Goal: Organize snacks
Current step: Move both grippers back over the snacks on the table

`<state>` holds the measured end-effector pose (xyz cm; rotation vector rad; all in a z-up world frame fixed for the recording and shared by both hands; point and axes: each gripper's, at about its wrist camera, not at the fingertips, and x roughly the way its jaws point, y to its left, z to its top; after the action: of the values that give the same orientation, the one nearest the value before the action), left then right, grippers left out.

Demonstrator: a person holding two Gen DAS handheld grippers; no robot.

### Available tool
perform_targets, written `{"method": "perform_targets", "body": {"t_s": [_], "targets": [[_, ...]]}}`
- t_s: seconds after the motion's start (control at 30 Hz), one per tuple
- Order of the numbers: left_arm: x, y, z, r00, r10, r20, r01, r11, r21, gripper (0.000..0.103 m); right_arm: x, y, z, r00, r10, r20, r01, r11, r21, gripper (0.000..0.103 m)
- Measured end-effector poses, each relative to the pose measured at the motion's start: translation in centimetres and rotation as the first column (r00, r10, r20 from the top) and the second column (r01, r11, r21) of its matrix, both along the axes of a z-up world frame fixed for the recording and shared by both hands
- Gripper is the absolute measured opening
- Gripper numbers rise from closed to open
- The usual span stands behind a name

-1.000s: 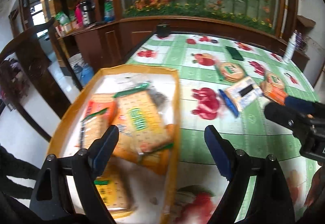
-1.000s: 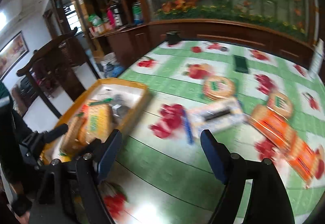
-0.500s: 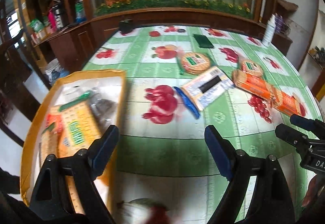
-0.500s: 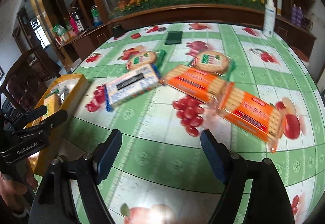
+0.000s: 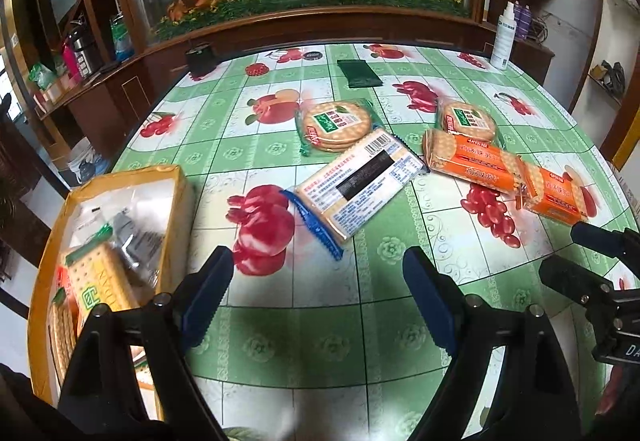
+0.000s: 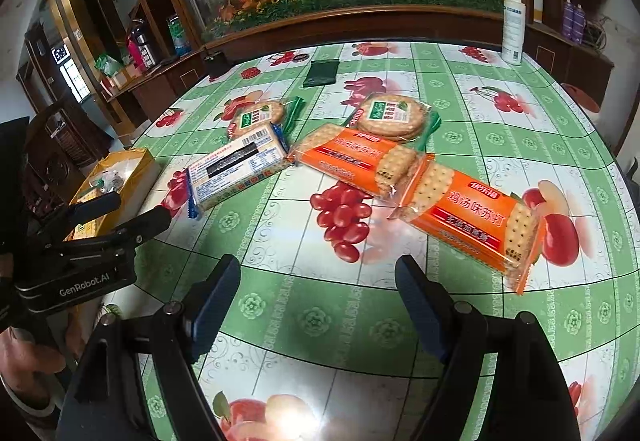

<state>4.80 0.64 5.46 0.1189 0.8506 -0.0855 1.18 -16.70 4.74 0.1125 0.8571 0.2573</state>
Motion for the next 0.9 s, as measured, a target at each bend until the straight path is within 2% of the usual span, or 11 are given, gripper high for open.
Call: {"method": "perform_targets", "body": {"t_s": [0.9], "targets": [[2.1,-1.9,-0.6,0.999,-0.036,-0.016,0.036,0.999,0.019,0.087,1.7,0.6,0.2,1.000,0.018,-0.009,-0.019,0.998,-0.052,0.080]]}}
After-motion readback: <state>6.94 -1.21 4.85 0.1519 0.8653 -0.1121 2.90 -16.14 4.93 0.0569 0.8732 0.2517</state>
